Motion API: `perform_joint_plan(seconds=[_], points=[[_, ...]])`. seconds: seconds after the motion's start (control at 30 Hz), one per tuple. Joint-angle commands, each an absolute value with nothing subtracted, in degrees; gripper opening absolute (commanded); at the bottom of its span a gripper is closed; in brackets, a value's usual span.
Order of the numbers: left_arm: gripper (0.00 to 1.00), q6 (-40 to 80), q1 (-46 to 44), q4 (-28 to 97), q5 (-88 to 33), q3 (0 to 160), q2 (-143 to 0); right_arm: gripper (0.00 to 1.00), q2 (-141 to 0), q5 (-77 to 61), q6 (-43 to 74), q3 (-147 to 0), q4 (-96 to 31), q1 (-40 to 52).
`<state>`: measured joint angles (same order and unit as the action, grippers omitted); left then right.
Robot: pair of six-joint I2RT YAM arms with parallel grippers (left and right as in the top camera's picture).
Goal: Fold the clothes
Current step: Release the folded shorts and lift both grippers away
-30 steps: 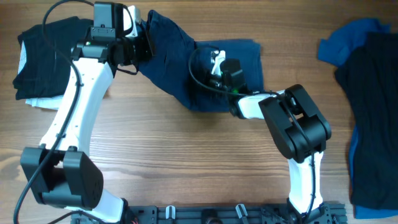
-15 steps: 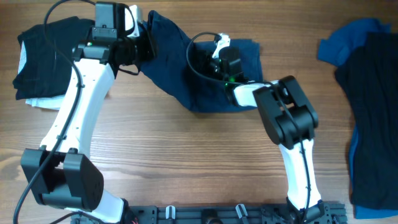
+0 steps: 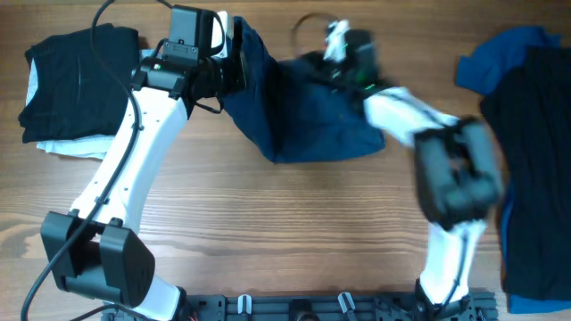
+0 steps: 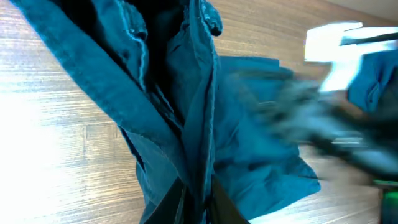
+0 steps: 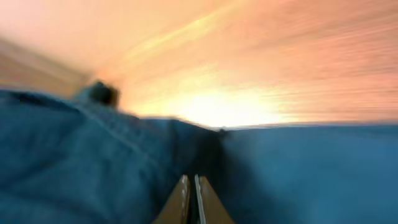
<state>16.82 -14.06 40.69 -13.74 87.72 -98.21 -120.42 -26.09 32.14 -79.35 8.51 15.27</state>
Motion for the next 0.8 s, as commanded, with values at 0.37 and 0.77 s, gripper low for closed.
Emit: perform_joint_plan(seconds=[0.37, 0.77], points=[[0.11, 17.2, -22.2, 34.9, -14.3, 88.5, -100.0, 0.04, -104.2, -12.0, 6.0, -75.6, -33.7, -8.5], [0.11, 23.0, -30.6, 22.5, -15.7, 88.5, -110.3, 0.04, -104.2, -13.6, 4.5, -70.8, -33.1, -10.5]])
